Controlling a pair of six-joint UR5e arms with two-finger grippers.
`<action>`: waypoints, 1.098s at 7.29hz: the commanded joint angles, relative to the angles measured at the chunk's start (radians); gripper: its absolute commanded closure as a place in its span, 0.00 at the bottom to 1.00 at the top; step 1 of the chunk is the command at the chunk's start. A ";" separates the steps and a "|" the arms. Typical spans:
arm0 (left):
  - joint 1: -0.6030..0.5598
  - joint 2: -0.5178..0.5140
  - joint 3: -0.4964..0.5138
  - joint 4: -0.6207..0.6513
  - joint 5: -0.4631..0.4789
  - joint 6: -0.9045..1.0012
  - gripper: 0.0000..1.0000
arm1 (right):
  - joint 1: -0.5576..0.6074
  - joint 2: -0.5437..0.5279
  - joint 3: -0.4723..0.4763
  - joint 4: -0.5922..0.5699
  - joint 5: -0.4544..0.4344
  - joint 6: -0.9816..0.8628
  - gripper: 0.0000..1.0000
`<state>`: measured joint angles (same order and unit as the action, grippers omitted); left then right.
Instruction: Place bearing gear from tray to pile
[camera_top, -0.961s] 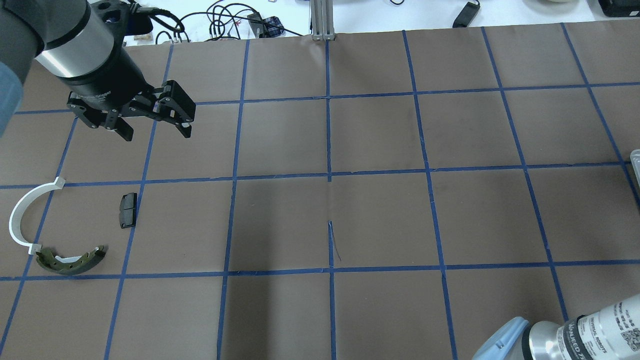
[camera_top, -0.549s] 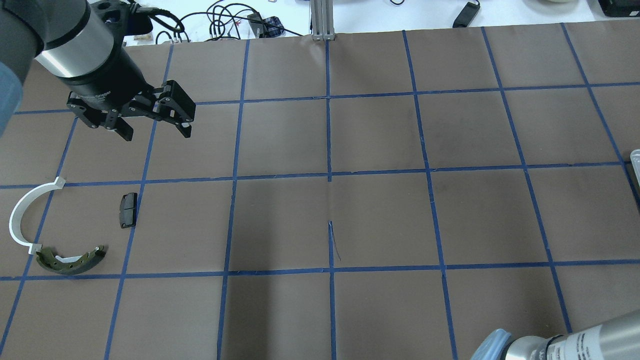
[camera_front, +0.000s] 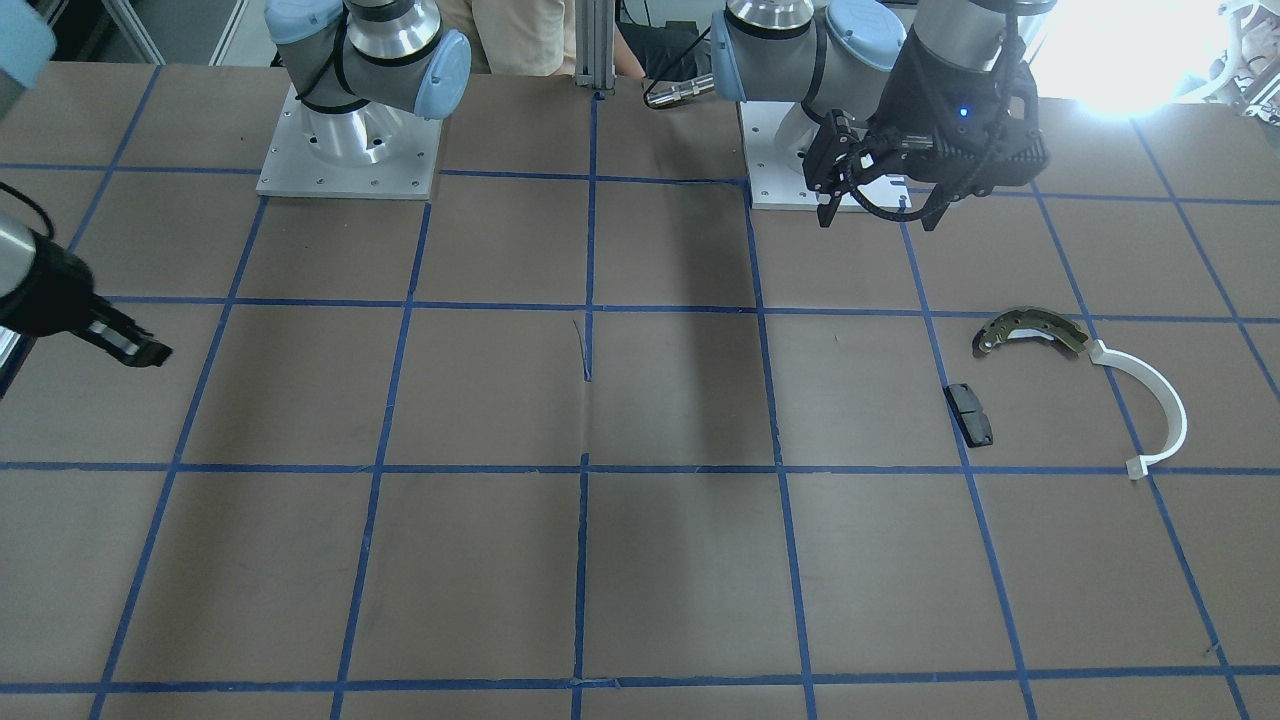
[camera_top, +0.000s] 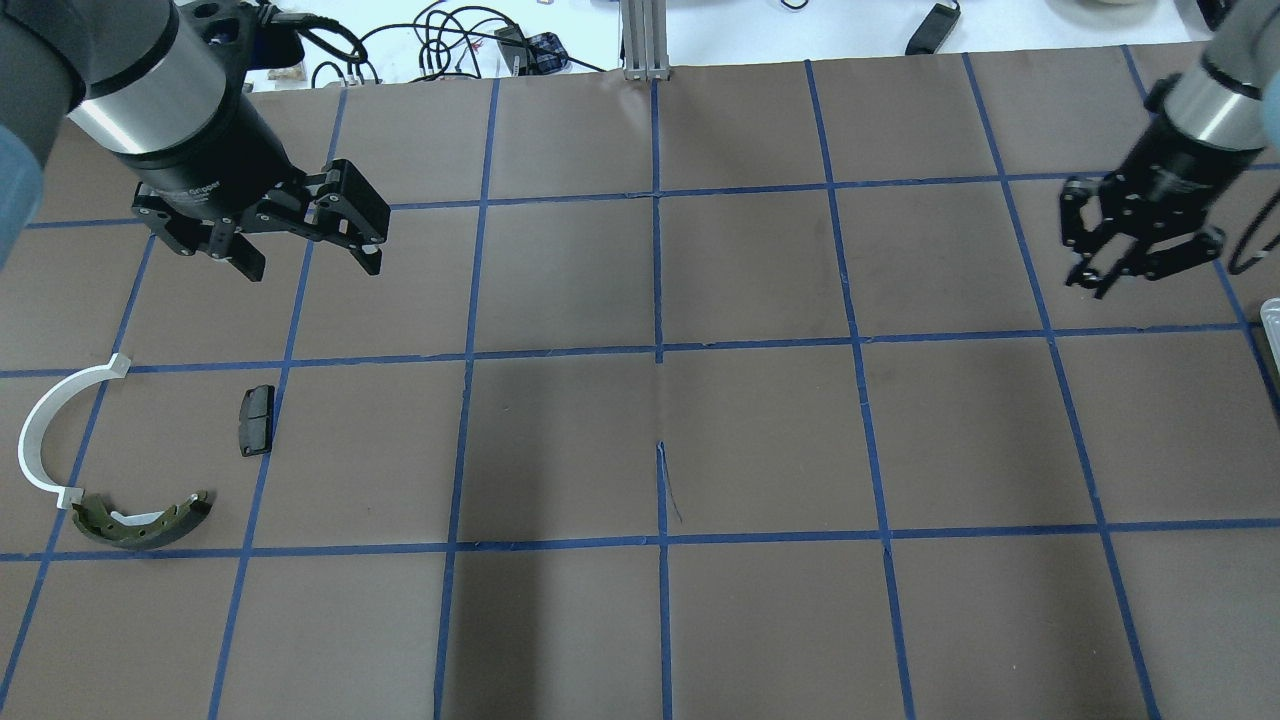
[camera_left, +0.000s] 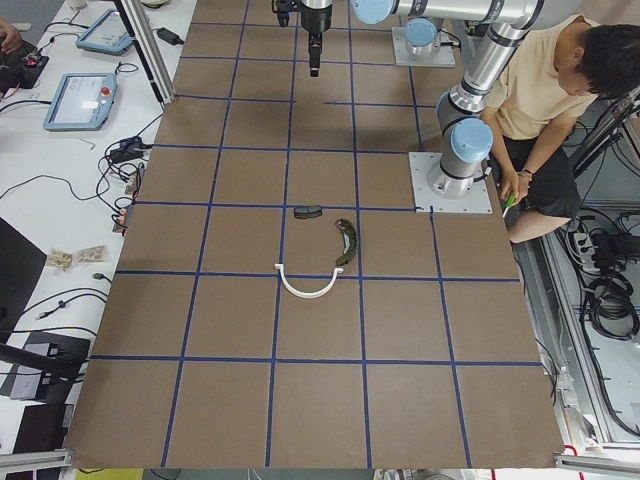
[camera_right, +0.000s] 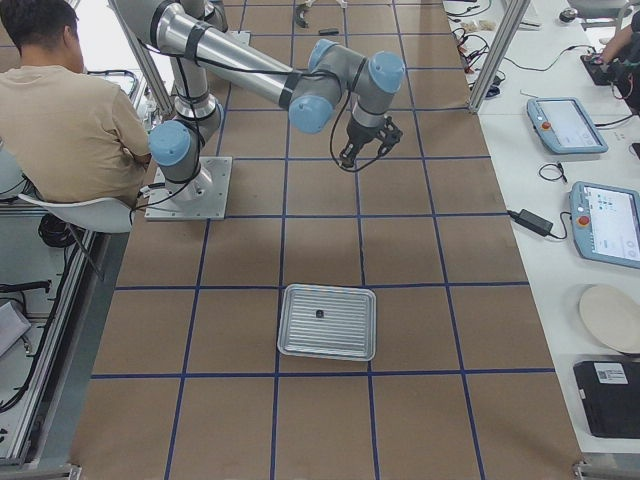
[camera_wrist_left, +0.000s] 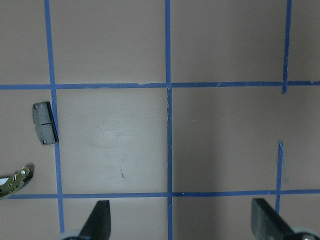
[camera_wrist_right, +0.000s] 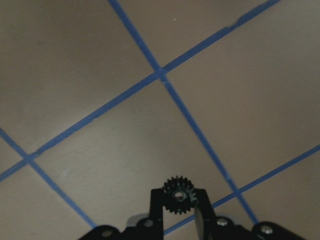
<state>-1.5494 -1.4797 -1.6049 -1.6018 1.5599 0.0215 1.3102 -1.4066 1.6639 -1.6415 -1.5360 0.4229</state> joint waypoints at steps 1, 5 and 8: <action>0.000 0.006 0.000 0.000 0.002 0.006 0.00 | 0.249 0.067 -0.003 -0.137 0.130 0.456 1.00; 0.000 0.007 -0.001 0.000 0.002 0.005 0.00 | 0.568 0.329 -0.009 -0.539 0.169 0.903 1.00; 0.000 0.007 -0.001 0.000 0.002 0.006 0.00 | 0.592 0.380 -0.007 -0.598 0.168 0.968 0.95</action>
<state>-1.5493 -1.4727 -1.6060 -1.6015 1.5616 0.0275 1.8955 -1.0406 1.6575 -2.2268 -1.3673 1.3774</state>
